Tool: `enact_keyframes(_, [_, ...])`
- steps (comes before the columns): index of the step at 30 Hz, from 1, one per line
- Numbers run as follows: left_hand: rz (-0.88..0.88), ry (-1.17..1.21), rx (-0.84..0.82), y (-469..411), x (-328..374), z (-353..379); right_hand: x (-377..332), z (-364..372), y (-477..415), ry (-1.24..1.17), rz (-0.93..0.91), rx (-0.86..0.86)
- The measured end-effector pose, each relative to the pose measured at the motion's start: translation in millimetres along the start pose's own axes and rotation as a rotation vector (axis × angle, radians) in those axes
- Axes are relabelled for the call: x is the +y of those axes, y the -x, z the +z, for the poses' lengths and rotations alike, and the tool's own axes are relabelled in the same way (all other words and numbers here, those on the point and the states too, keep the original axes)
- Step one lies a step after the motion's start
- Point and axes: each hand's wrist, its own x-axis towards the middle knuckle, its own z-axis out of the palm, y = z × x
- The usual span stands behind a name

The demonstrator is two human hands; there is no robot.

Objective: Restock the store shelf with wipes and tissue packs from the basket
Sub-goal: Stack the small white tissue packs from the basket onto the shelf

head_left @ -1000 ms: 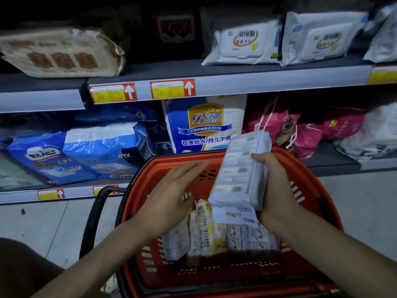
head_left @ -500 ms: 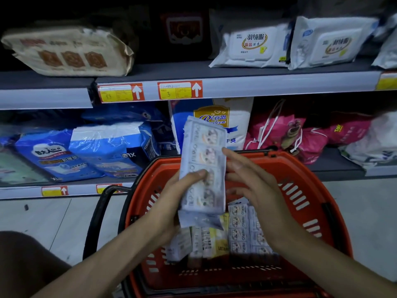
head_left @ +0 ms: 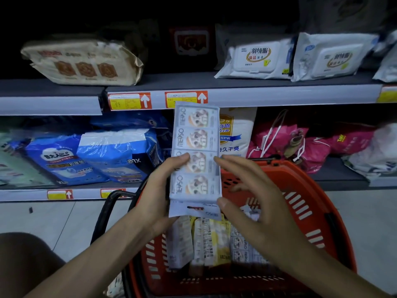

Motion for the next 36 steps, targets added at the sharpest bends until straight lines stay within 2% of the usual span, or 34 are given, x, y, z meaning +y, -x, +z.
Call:
enact_keyframes(2, [0.037,0.009,-0.019,0.8,3.6,4.5,-0.6,-0.5,-0.5,0.170,-0.093,-0.016])
enact_keyframes(6, [0.058,-0.007,-0.084,5.1,12.2,12.9,-0.5,0.3,-4.3,0.352,-0.204,-0.126])
enact_keyframes(10, [0.115,-0.039,-0.097,7.9,17.4,14.0,4.2,4.7,-12.1,0.459,-0.259,-0.006])
enact_keyframes(13, [0.188,-0.140,-0.107,14.1,25.6,15.7,1.5,1.2,-15.7,0.326,-0.247,0.060])
enact_keyframes(17, [0.312,-0.385,-0.135,21.5,44.2,15.1,-13.8,-6.4,-18.4,0.124,-0.164,0.034])
enact_keyframes(19, [0.369,-0.413,-0.133,26.0,56.0,15.7,-27.3,-9.7,-22.3,0.036,-0.136,0.039])
enact_keyframes(22, [0.454,-0.437,-0.216,39.5,77.3,20.3,-54.3,-15.0,-34.2,-0.136,-0.097,0.065])
enact_keyframes(25, [0.551,-0.614,-0.267,56.2,104.4,25.5,-79.3,-22.5,-46.8,-0.275,-0.082,0.066])
enact_keyframes(30, [0.659,-0.843,-0.258,67.1,151.1,37.5,-122.4,-35.4,-75.0,-0.370,-0.156,0.078])
enact_keyframes(36, [0.895,-0.991,-0.144,76.7,214.4,53.9,-179.5,-44.9,-126.2,-0.274,-0.343,0.058])
